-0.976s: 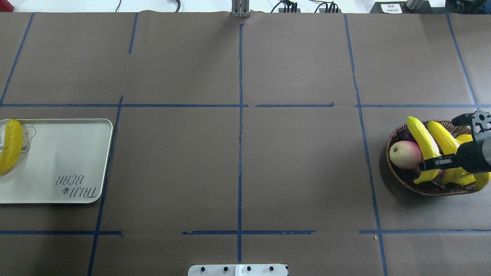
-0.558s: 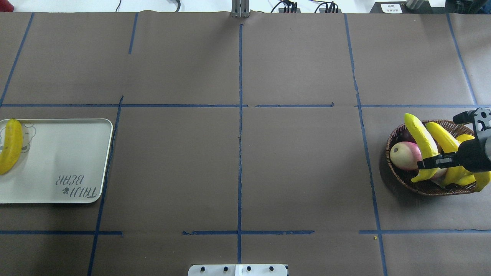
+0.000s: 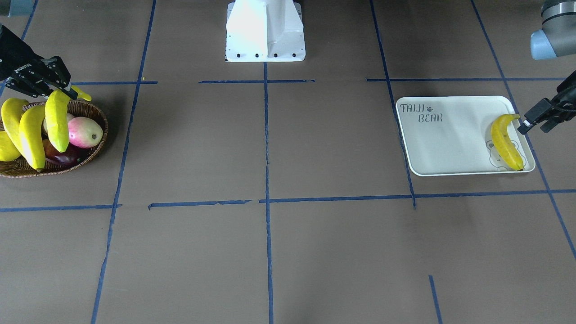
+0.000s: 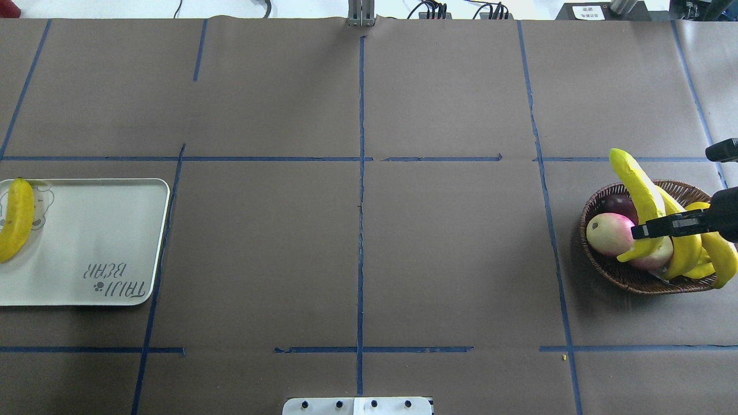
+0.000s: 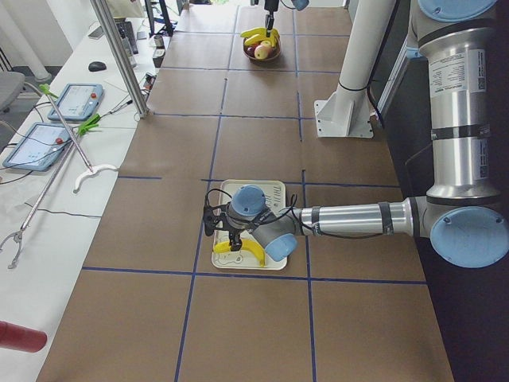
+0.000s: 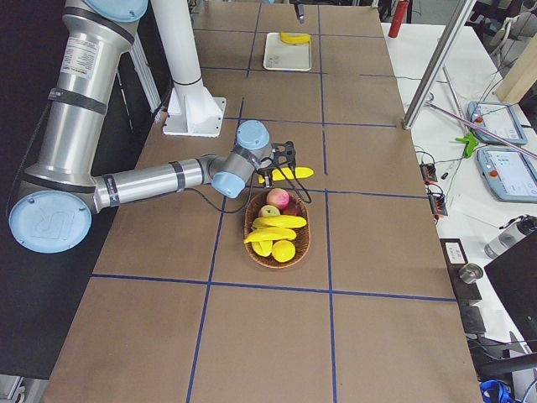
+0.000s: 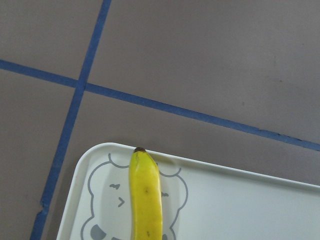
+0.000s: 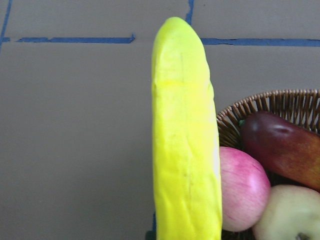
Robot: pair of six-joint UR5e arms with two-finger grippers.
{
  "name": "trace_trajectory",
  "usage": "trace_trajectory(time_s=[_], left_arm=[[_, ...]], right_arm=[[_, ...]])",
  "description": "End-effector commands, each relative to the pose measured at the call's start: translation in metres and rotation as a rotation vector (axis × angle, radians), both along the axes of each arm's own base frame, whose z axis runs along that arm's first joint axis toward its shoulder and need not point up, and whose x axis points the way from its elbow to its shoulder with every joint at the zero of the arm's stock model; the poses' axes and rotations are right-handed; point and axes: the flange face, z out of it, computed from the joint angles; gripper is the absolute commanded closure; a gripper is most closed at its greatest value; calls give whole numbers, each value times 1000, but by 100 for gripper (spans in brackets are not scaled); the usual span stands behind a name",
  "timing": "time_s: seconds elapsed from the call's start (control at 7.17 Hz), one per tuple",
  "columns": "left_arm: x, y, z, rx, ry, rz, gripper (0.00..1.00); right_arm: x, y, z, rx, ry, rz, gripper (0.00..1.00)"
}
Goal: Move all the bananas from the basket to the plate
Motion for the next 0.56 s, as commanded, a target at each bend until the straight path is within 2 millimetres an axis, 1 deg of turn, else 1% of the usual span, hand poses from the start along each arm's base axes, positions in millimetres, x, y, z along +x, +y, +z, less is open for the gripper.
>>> trace_trajectory(time_s=[0.0,0.14,0.28,0.42], left_arm=[[9,-2,-16,76,33,20,0],[20,-7,-31,104,50,44,0],[38,-18,-58,156,75,79,0],[56,-30,-87,213,103,103,0]], right_arm=[[-38,-35,-58,19,-21,-21,99],[-71,-41,-85,9,-33,-44,99],[-113,-37,-117,19,-66,-64,98],[-144,-29,-135,36,-80,-75,98]])
